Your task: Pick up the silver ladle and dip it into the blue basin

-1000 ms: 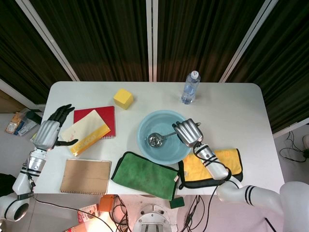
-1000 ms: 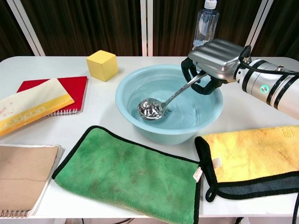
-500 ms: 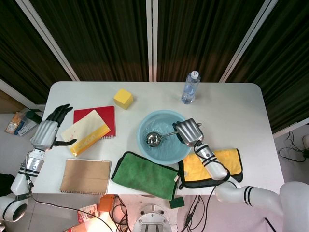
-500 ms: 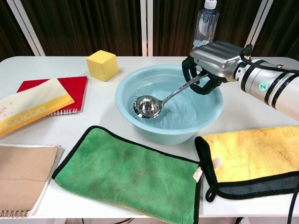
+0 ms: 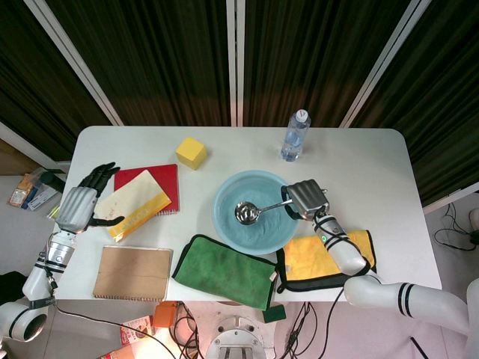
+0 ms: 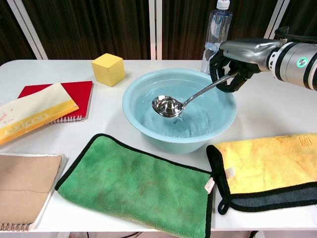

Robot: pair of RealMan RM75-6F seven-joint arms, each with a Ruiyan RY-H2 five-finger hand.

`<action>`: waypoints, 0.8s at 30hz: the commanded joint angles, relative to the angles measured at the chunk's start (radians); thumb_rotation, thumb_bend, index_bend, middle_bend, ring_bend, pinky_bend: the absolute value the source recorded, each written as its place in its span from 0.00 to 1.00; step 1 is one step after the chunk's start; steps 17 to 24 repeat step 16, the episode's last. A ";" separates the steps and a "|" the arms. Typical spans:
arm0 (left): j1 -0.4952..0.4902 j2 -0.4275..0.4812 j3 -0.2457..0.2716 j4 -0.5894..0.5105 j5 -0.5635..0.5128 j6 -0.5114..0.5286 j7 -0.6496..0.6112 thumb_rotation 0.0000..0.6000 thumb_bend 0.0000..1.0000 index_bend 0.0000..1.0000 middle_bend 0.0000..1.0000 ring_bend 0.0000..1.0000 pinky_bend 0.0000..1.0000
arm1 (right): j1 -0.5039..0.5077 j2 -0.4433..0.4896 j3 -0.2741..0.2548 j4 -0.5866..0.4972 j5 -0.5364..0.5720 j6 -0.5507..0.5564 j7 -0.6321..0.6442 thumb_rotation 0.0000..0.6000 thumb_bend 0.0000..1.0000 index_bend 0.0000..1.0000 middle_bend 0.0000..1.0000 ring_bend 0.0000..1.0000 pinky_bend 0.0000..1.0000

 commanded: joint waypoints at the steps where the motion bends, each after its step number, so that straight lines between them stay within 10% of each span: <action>1: -0.001 0.003 -0.001 -0.009 -0.001 -0.001 0.006 1.00 0.04 0.08 0.03 0.02 0.17 | 0.015 0.032 0.000 -0.041 0.046 -0.005 -0.004 1.00 0.71 0.93 0.54 0.84 0.91; 24: -0.004 0.037 -0.015 -0.083 -0.014 0.001 0.056 1.00 0.04 0.08 0.03 0.02 0.17 | 0.079 0.190 -0.015 -0.230 0.145 0.067 -0.078 1.00 0.71 0.94 0.54 0.84 0.91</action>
